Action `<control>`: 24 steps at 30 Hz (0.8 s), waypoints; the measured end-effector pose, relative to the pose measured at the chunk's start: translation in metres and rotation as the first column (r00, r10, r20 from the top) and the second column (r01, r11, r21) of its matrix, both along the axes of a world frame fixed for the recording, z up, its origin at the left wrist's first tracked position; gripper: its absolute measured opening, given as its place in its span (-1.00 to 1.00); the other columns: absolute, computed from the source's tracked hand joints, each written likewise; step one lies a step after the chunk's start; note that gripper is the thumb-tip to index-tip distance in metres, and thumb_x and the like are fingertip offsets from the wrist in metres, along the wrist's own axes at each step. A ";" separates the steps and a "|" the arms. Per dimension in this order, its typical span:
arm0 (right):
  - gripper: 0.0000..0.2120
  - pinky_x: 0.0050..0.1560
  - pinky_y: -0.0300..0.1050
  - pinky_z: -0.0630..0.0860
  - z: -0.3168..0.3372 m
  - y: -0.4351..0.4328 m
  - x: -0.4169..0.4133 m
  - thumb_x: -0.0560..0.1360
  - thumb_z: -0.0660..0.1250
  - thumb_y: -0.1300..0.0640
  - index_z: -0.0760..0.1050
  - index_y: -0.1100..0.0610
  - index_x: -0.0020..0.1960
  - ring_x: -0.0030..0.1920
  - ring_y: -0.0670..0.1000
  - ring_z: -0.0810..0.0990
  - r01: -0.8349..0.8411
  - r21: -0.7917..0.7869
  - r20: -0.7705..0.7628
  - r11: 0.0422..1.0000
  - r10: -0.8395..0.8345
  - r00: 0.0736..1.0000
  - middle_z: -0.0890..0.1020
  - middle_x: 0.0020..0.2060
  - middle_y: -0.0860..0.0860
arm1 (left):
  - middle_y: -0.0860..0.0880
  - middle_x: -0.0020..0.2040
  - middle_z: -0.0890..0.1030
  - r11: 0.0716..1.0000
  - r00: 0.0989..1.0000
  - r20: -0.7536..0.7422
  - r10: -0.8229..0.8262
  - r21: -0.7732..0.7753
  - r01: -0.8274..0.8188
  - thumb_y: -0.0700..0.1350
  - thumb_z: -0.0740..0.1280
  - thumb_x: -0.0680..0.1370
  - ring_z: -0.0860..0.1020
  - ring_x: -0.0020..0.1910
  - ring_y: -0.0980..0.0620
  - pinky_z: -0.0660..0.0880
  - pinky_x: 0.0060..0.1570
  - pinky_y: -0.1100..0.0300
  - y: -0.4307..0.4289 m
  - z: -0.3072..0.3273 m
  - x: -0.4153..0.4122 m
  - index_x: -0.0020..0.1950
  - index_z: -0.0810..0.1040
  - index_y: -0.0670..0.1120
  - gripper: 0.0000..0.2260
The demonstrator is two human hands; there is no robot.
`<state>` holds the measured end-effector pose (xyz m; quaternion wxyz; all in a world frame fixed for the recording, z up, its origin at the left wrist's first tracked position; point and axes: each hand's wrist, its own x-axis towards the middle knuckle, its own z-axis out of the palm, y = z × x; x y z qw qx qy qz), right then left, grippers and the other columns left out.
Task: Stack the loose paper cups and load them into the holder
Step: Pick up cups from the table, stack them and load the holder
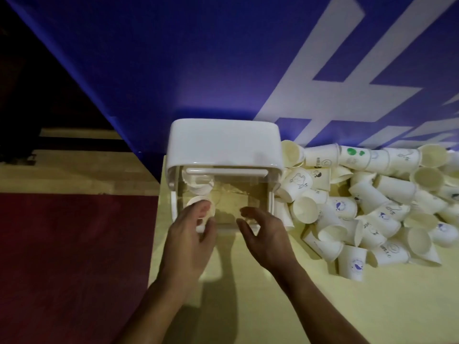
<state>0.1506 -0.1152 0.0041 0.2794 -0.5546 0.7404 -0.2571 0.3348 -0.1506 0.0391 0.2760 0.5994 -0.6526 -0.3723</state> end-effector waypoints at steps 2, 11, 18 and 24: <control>-0.85 0.00 -0.10 0.63 0.014 0.014 -0.031 0.58 0.44 0.07 0.68 0.04 0.13 -0.02 -0.13 0.69 0.084 -0.065 0.007 0.994 -0.084 0.996 0.74 0.01 -0.12 | 0.10 0.20 0.64 0.981 0.980 -0.056 -0.193 -0.012 0.192 -0.10 0.37 0.62 0.61 0.11 0.20 0.50 -0.02 0.46 0.010 0.026 -0.036 0.33 0.57 0.02 -0.73; -0.91 -0.11 -0.53 0.44 0.056 0.066 -0.184 0.56 0.46 0.16 0.71 0.03 0.04 -0.05 -0.36 0.63 0.329 -0.128 0.032 0.936 -0.328 0.944 0.62 -0.15 -0.38 | 0.05 0.54 0.38 0.771 0.757 0.357 -0.548 -0.137 0.622 0.03 0.36 0.61 0.41 0.46 0.03 0.43 0.32 0.16 -0.037 0.042 -0.236 0.56 0.34 0.03 -0.48; -0.90 -0.08 -0.49 0.47 0.044 0.109 -0.280 0.56 0.45 0.17 0.71 0.04 0.03 -0.06 -0.33 0.62 0.391 -0.073 0.003 0.918 -0.391 0.920 0.63 -0.18 -0.37 | -0.05 0.41 0.44 0.739 0.601 0.627 -0.496 -0.058 0.671 -0.07 0.48 0.49 0.44 0.36 -0.09 0.43 0.33 0.04 -0.099 -0.015 -0.335 0.50 0.32 -0.06 -0.37; -0.59 0.07 -0.07 0.58 0.021 0.115 -0.341 0.51 0.48 -0.08 0.57 0.00 0.31 0.07 -0.10 0.63 0.427 0.054 -0.023 0.903 -0.426 0.904 0.66 0.06 -0.15 | -0.11 0.49 0.41 0.801 0.589 0.675 -0.445 0.006 0.599 -0.04 0.38 0.59 0.42 0.43 -0.13 0.38 0.43 -0.04 -0.110 -0.052 -0.367 0.61 0.18 -0.08 -0.35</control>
